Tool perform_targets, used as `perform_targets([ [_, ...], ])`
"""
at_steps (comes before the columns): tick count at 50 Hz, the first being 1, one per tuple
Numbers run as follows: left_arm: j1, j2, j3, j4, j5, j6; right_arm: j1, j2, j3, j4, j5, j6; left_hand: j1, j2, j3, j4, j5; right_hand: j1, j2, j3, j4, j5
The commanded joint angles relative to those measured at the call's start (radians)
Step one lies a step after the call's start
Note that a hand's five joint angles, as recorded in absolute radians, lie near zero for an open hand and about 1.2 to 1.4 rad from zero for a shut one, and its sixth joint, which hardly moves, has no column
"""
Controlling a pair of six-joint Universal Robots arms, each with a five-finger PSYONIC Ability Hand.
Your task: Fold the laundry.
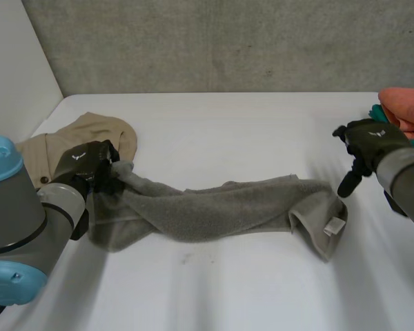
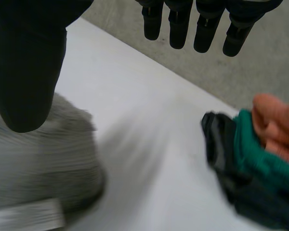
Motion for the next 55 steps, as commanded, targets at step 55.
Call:
perform_targets([
  [55,0.013,0.272,-0.017,-0.176,0.006,0.014,-0.013,-0.291,-0.05,0.173,0.011,-0.572,0.294,0.201,0.208,0.199,0.273,1.149,1.174,1.179,1.187,1.171],
])
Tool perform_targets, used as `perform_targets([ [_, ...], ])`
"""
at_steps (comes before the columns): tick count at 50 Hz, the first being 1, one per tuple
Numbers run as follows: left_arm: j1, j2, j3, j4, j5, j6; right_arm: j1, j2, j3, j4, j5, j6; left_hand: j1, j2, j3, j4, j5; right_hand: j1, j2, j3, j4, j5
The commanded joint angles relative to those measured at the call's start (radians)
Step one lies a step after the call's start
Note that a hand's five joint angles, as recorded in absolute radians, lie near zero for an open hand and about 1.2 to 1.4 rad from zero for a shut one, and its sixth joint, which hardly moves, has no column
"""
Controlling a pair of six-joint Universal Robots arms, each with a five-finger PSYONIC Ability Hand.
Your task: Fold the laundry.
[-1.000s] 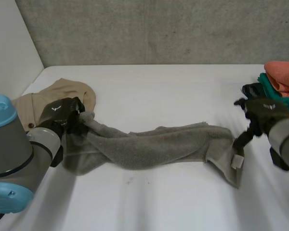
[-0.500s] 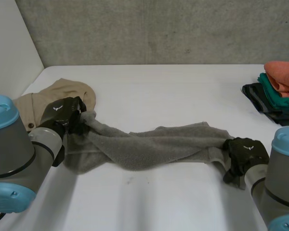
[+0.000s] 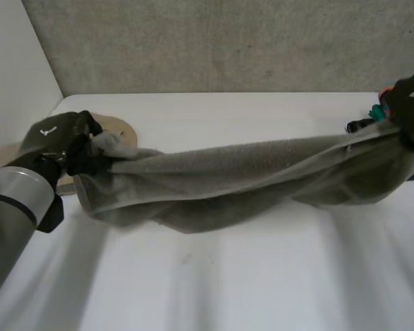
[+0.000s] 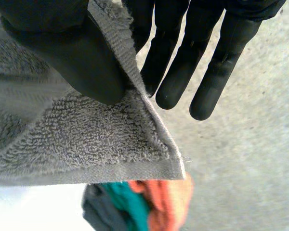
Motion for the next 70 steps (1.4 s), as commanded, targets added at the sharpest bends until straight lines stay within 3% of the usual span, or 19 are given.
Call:
perform_targets([
  [1,0.004,-0.02,-0.009,-0.009,0.001,0.014,-0.004,0.041,-0.109,0.232,-0.087,-0.036,0.294,0.199,0.203,0.199,0.273,0.26,0.21,0.205,0.2,0.211],
  [7,-0.007,-0.239,0.038,-0.003,-0.003,0.098,-0.009,0.271,-0.124,0.287,-0.217,-0.14,0.294,0.199,0.203,0.199,0.273,0.26,0.21,0.205,0.2,0.211],
  [15,-0.053,-0.512,0.364,-0.011,-0.038,0.189,0.007,0.481,-0.308,0.255,-0.227,-0.19,0.294,0.199,0.203,0.199,0.273,0.26,0.21,0.205,0.2,0.211],
  [19,-0.059,-0.549,0.584,-0.006,-0.064,0.198,0.005,0.537,-0.484,0.107,-0.222,-0.103,0.294,0.199,0.203,0.199,0.273,0.26,0.21,0.205,0.2,0.211],
  [22,-0.059,-0.543,0.742,0.008,-0.07,0.194,0.004,0.532,-0.58,-0.094,-0.218,0.022,0.294,0.199,0.203,0.199,0.273,0.26,0.21,0.205,0.2,0.211],
  [28,-0.055,-0.416,0.854,0.112,-0.072,0.188,-0.001,0.419,-0.539,-0.539,-0.202,0.189,0.294,0.199,0.203,0.199,0.273,0.26,0.21,0.205,0.2,0.211],
  [30,-0.051,-0.373,0.848,0.155,-0.078,0.188,0.005,0.39,-0.503,-0.585,-0.208,0.198,0.294,0.199,0.203,0.199,0.273,0.26,0.21,0.205,0.2,0.211],
  [40,-0.055,-0.299,0.565,0.081,-0.076,0.171,-0.012,0.322,-0.243,-0.422,-0.351,0.203,0.294,0.199,0.203,0.199,0.273,0.26,0.21,0.205,0.2,0.211],
  [46,-0.042,-0.31,0.333,0.072,-0.073,0.123,-0.019,0.305,-0.106,-0.267,-0.375,0.201,0.294,0.199,0.203,0.199,0.273,0.26,0.21,0.205,0.2,0.211],
  [51,-0.044,-0.462,0.268,0.07,-0.076,0.114,-0.021,0.409,0.011,-0.216,-0.38,0.18,0.294,0.199,0.203,0.199,0.273,0.26,0.21,0.205,0.2,0.211],
  [59,-0.044,-0.664,0.336,0.057,-0.081,0.115,-0.026,0.529,0.046,-0.214,-0.365,0.125,0.294,0.199,0.203,0.199,0.273,0.26,0.21,0.205,0.2,0.211],
  [66,-0.042,-0.68,0.395,0.067,-0.075,0.126,-0.03,0.523,0.049,-0.214,-0.363,0.126,-0.304,-0.399,-0.395,-0.399,-0.325,0.26,0.21,0.205,0.2,0.211],
  [68,-0.047,-0.672,0.392,0.066,-0.073,0.134,-0.036,0.521,0.049,-0.214,-0.365,0.135,-0.599,-0.694,-0.69,-0.694,-0.62,0.26,0.21,0.205,0.2,0.211],
  [70,-0.05,-0.665,0.382,0.064,-0.072,0.138,-0.042,0.521,0.054,-0.216,-0.365,0.137,-0.66,-0.755,-0.751,-0.755,-0.681,0.26,0.21,0.205,0.2,0.211],
])
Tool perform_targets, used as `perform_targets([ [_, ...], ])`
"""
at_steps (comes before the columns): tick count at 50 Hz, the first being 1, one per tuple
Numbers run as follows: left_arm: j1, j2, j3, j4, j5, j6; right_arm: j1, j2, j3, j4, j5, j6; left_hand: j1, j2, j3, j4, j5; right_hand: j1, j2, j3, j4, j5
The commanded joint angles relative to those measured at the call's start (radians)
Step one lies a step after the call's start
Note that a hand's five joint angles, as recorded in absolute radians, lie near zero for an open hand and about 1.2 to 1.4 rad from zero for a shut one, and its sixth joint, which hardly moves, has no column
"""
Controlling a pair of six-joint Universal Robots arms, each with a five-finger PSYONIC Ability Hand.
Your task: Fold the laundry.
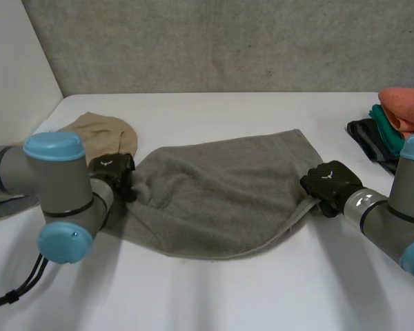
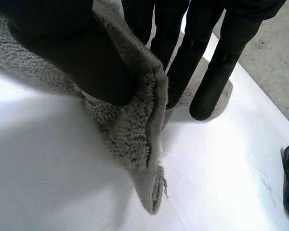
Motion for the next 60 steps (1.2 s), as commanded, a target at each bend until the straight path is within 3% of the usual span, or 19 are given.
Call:
perform_targets([
  [1,-0.008,0.036,-0.005,-0.002,0.007,0.02,-0.014,-0.011,0.003,-0.002,-0.001,0.012,-0.294,-0.321,-0.339,-0.319,-0.323,0.245,0.209,0.201,0.197,0.197],
  [7,0.012,0.249,-0.178,0.004,0.029,0.07,-0.012,-0.014,0.012,-0.004,-0.001,0.012,-0.326,-0.353,-0.371,-0.351,-0.355,0.245,0.209,0.201,0.197,0.197],
  [12,0.044,0.405,-0.343,0.018,0.113,0.184,-0.012,-0.016,0.02,-0.005,-0.001,0.014,-0.308,-0.336,-0.353,-0.334,-0.337,0.245,0.209,0.201,0.197,0.197],
  [17,0.11,0.525,-0.534,0.05,0.243,0.409,-0.012,-0.024,0.026,-0.005,-0.001,0.014,-0.22,-0.248,-0.265,-0.246,-0.25,0.245,0.209,0.201,0.197,0.197],
  [20,0.155,0.542,-0.597,0.072,0.291,0.514,-0.012,-0.025,0.032,-0.005,-0.001,0.014,-0.141,-0.169,-0.186,-0.167,-0.17,0.245,0.209,0.201,0.197,0.197],
  [22,0.212,0.544,-0.642,0.086,0.333,0.598,-0.012,-0.025,0.032,-0.005,-0.001,0.014,0.035,0.007,-0.01,0.009,0.006,0.245,0.209,0.201,0.197,0.197],
  [25,0.276,0.533,-0.668,0.09,0.388,0.675,-0.012,-0.025,0.035,-0.007,-0.001,0.014,0.015,-0.012,-0.03,-0.01,-0.014,0.245,0.209,0.201,0.197,0.197],
  [29,0.311,0.464,-0.659,0.104,0.454,0.706,-0.012,-0.025,0.037,-0.007,-0.003,0.012,-0.196,-0.224,-0.241,-0.222,-0.225,0.245,0.209,0.201,0.197,0.197],
  [33,0.315,0.372,-0.602,0.118,0.483,0.709,-0.012,-0.025,0.044,-0.009,-0.005,0.012,-0.226,-0.253,-0.271,-0.251,-0.255,0.245,0.209,0.201,0.197,0.197],
  [43,0.298,0.222,-0.463,0.12,0.482,0.703,-0.011,-0.027,0.064,-0.022,-0.003,0.011,-0.2,-0.227,-0.245,-0.225,-0.229,0.245,0.209,0.201,0.197,0.197],
  [60,0.244,0.107,-0.328,0.116,0.478,0.693,-0.002,-0.025,0.072,-0.024,-0.003,0.002,0.079,0.052,0.034,0.054,0.05,0.245,0.209,0.201,0.197,0.197],
])
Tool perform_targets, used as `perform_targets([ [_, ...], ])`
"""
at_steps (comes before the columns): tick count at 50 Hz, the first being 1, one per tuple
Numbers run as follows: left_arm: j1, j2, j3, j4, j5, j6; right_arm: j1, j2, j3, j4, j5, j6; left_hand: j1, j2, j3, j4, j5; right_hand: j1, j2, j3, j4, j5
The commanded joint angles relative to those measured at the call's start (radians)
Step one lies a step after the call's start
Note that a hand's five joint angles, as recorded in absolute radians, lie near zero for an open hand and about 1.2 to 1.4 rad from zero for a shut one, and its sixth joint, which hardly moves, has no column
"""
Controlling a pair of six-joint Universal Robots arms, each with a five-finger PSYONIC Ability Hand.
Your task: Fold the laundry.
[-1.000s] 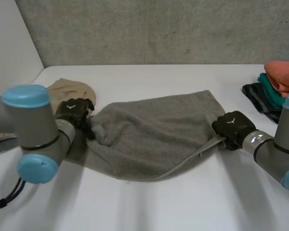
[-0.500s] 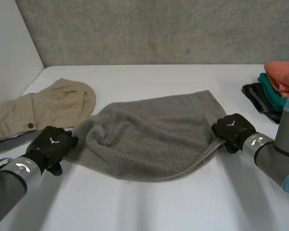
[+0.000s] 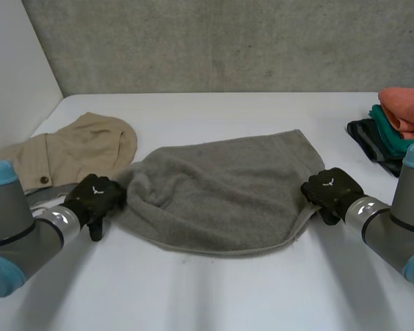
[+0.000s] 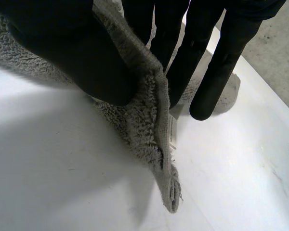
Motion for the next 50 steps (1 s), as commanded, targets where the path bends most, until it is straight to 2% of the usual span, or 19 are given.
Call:
perform_targets([
  [1,-0.024,-0.03,0.049,-0.001,-0.001,-0.001,0.003,-0.001,0.004,0.0,0.001,-0.005,0.175,0.172,0.173,0.172,0.295,0.245,0.209,0.201,0.197,0.197],
  [11,-0.044,-0.04,0.128,-0.01,-0.002,-0.072,0.005,0.002,0.006,0.0,0.001,-0.008,0.19,0.187,0.188,0.187,0.31,0.245,0.209,0.201,0.197,0.197],
  [28,-0.079,-0.097,0.207,-0.012,-0.01,-0.07,0.005,0.01,0.006,-0.001,0.001,-0.008,0.201,0.198,0.199,0.199,0.322,0.245,0.209,0.201,0.197,0.197],
  [30,-0.079,-0.099,0.211,-0.012,-0.01,-0.07,0.005,0.01,0.006,-0.001,0.003,-0.009,0.254,0.251,0.252,0.251,0.374,0.245,0.209,0.201,0.197,0.197],
  [34,-0.092,-0.099,0.217,-0.01,-0.008,-0.073,0.003,0.01,0.004,-0.003,0.003,-0.009,0.743,0.74,0.741,0.74,0.863,0.245,0.209,0.201,0.197,0.197],
  [39,-0.118,-0.096,0.216,-0.012,-0.028,-0.07,-0.004,0.001,-0.003,0.002,0.009,-0.008,0.744,0.741,0.742,0.742,0.865,0.245,0.209,0.201,0.197,0.197],
  [43,-0.139,-0.033,0.193,-0.036,-0.108,-0.073,-0.006,-0.013,-0.023,0.017,0.044,-0.003,0.744,0.741,0.742,0.742,0.865,0.245,0.209,0.201,0.197,0.197],
  [45,-0.144,0.042,0.169,-0.064,-0.146,-0.073,-0.008,-0.07,-0.04,0.054,0.084,-0.009,0.744,0.741,0.742,0.742,0.865,0.245,0.209,0.201,0.197,0.197],
  [50,-0.142,0.3,0.076,-0.171,-0.214,-0.073,-0.026,-0.231,-0.1,0.285,0.155,-0.08,0.744,0.741,0.742,0.742,0.865,0.245,0.209,0.201,0.197,0.197],
])
